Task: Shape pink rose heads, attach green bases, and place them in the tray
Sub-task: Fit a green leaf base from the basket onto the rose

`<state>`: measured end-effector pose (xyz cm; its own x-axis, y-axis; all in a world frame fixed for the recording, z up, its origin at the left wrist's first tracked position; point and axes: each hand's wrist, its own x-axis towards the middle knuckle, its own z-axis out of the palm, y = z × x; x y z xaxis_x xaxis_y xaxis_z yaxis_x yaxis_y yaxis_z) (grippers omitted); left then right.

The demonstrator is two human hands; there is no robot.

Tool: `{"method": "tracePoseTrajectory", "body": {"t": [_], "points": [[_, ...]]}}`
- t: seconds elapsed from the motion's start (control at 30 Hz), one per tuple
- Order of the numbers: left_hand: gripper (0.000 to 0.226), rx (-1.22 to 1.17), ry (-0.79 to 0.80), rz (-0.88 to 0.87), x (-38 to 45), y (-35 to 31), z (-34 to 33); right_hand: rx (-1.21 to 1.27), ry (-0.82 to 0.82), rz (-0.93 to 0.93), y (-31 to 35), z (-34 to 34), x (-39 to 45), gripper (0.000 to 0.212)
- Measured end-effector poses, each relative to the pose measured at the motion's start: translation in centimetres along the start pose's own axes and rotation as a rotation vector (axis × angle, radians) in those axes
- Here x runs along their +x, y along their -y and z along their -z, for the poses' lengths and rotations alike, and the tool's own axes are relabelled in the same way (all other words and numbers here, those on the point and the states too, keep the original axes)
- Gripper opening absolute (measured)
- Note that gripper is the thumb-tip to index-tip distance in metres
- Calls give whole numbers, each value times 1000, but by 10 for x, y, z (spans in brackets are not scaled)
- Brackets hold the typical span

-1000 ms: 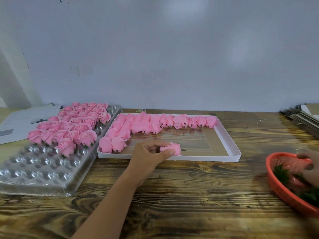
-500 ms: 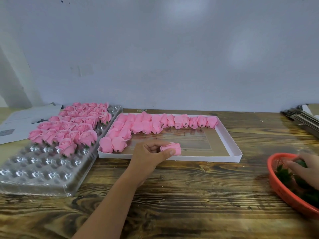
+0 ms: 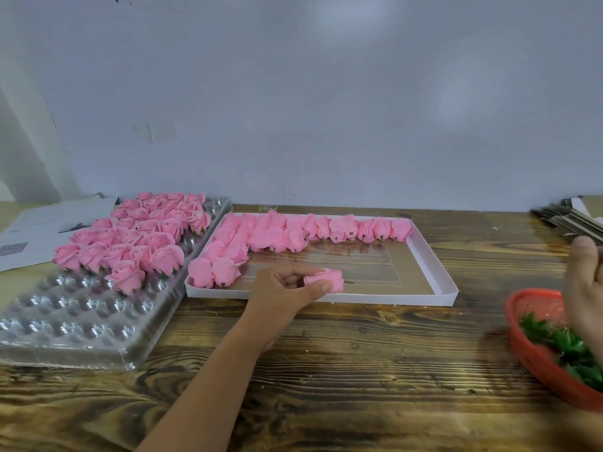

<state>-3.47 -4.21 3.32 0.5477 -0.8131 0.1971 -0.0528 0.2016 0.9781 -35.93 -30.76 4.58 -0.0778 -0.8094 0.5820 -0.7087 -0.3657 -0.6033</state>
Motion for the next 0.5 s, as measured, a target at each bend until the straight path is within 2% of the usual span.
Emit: {"method": "tracePoseTrajectory", "body": {"t": [0.13, 0.27, 0.37, 0.43, 0.5], "points": [[26, 6, 23, 3, 0, 1, 1, 315, 178, -50, 70, -4, -39, 61], [25, -14, 30, -3, 0, 0, 1, 659, 520, -294, 128, -28, -71, 33], [24, -12, 29, -8, 0, -1, 0, 814, 804, -416, 159, -48, -95, 25], [24, -19, 25, -16, 0, -1, 0, 877, 891, -423, 167, -62, -110, 19], [24, -37, 17, -19, 0, 0, 0, 989, 908, -478, 173, -70, -123, 16]]}}
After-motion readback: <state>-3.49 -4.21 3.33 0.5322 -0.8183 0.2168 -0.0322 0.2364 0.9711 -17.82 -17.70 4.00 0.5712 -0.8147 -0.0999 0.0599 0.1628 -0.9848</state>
